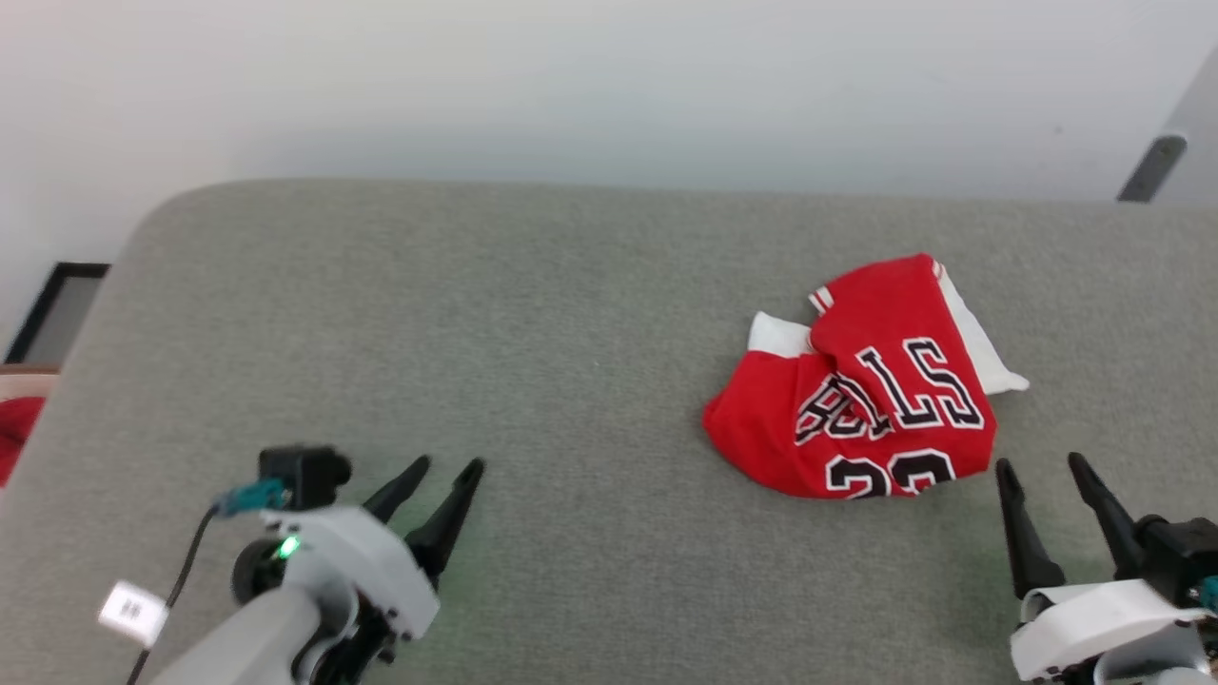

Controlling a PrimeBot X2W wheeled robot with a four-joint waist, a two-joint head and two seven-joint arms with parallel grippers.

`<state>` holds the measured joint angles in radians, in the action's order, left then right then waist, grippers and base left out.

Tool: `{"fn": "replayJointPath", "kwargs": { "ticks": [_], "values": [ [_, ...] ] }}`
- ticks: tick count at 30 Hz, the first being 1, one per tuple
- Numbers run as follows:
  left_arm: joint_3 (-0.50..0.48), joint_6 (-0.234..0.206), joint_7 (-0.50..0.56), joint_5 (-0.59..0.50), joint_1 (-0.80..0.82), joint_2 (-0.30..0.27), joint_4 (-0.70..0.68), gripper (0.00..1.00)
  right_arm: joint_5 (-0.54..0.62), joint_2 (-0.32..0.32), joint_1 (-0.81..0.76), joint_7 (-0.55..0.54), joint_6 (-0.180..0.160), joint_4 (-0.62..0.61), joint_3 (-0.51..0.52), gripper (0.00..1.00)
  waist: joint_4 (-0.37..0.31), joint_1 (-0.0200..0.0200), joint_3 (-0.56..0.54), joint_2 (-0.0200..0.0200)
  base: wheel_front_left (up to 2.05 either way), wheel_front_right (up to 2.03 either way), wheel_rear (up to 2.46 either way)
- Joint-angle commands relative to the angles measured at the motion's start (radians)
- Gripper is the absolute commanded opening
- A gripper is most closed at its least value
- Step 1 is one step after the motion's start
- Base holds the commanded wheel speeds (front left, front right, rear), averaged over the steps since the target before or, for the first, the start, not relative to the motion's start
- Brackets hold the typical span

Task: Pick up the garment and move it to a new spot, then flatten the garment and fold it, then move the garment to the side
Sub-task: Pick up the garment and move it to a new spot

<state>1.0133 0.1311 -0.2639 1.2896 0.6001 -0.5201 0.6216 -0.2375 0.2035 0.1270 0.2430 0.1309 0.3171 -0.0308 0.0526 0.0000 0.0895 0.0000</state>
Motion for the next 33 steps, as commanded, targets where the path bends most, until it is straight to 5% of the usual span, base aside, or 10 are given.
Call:
{"fn": "replayJointPath", "kwargs": {
  "ticks": [1, 11, 16, 24, 33],
  "values": [
    [-0.072, -0.011, 0.000, -0.062, -0.063, 0.003, -0.008, 1.00, -0.011, 0.007, -0.019, -0.004, 0.000, -0.004, 0.015, 1.00, 0.043, 0.0000, -0.044, 0.0000, 0.00, 0.00, 0.00],
    [-0.539, -0.128, 0.000, -0.507, -0.334, 0.053, -0.258, 1.00, -0.024, 0.013, -0.017, -0.015, 0.000, -0.044, 0.049, 1.00, 0.022, 0.0000, -0.060, 0.0000, 0.00, 0.00, 0.00],
    [-0.670, -0.149, 0.000, -0.654, -0.430, 0.094, -0.361, 1.00, -0.026, 0.005, -0.007, -0.016, 0.000, -0.064, 0.049, 1.00, 0.005, 0.0000, -0.067, 0.0000, 0.00, 0.00, 0.00],
    [-0.791, -0.119, 0.000, -0.830, -0.539, 0.170, -0.427, 1.00, -0.027, -0.019, -0.045, -0.009, 0.000, -0.093, 0.055, 1.00, -0.022, 0.0000, -0.071, 0.0000, 0.00, 0.00, 0.00],
    [-0.853, -0.060, -0.001, -0.905, -0.562, 0.232, -0.398, 1.00, -0.019, -0.035, -0.054, -0.003, 0.000, -0.092, 0.063, 1.00, -0.032, 0.0000, -0.069, 0.0000, 0.00, 0.00, 0.00]
  ]
}}
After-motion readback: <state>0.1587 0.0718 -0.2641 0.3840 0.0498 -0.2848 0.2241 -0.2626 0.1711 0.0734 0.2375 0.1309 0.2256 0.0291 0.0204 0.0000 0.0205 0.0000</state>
